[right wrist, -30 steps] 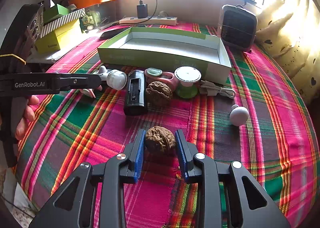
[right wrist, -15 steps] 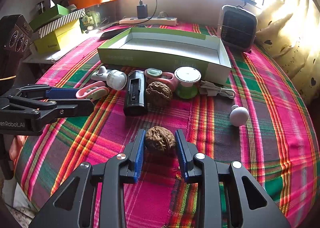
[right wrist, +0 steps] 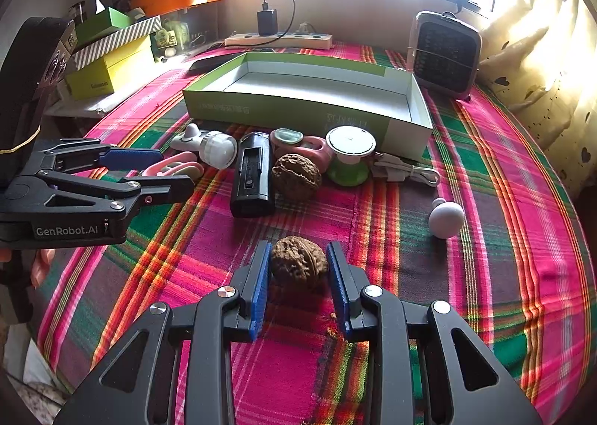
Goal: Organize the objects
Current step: 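Grasp the pink-and-white clip with the left gripper while the right gripper holds the walnut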
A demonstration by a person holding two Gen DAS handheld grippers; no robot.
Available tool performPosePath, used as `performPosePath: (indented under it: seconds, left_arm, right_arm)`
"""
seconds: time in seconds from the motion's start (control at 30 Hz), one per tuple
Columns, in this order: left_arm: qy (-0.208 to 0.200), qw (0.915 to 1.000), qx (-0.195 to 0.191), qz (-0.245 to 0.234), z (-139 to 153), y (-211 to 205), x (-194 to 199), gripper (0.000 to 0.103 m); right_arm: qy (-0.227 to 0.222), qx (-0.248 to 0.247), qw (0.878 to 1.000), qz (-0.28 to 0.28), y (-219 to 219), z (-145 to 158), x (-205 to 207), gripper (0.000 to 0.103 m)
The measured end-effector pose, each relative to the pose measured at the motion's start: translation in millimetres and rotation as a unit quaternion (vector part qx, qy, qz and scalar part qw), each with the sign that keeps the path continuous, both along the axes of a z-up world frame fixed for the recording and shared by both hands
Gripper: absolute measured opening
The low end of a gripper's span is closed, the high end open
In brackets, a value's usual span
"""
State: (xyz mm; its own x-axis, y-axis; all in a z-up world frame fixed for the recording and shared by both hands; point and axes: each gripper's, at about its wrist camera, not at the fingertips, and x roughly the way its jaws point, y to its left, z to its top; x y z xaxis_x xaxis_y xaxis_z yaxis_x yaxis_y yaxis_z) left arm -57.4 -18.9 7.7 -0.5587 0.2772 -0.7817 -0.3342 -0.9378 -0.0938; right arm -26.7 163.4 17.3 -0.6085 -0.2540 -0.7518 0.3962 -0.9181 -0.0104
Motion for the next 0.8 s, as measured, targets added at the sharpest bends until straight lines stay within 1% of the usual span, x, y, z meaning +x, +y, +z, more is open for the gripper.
performPosePath:
  seconds: [0.03, 0.1, 0.23, 0.4, 0.57, 0.8]
  left_arm:
    - [0.0, 1.0, -0.002, 0.001, 0.1, -0.2, -0.8, 0.054]
    - [0.002, 1.0, -0.006, 0.007, 0.0, 0.6, -1.6, 0.048]
    - [0.005, 0.9999, -0.012, 0.011, -0.2, 0.4, -1.8, 0.043]
    - [0.009, 0.9996, -0.022, 0.015, -0.1, 1.9, -1.3, 0.03]
    - [0.011, 0.9995, -0.024, 0.018, -0.1, 3.0, -1.3, 0.022]
    - [0.012, 0.9994, -0.026, 0.02, -0.3, 3.5, -0.2, 0.021]
  right_arm:
    - [0.0, 0.0, 1.0, 0.0, 0.0, 0.0, 0.0, 0.031]
    - [0.0, 0.0, 1.0, 0.0, 0.0, -0.1, 0.1, 0.031]
    - [0.001, -0.001, 1.0, 0.0, 0.2, 0.0, -0.1, 0.031]
    - [0.001, -0.001, 1.0, 0.001, 0.2, -0.2, -0.5, 0.031]
    - [0.001, -0.001, 1.0, 0.001, 0.3, -0.2, -0.4, 0.031]
    - [0.001, -0.001, 1.0, 0.0, -0.4, 0.2, -0.8, 0.031]
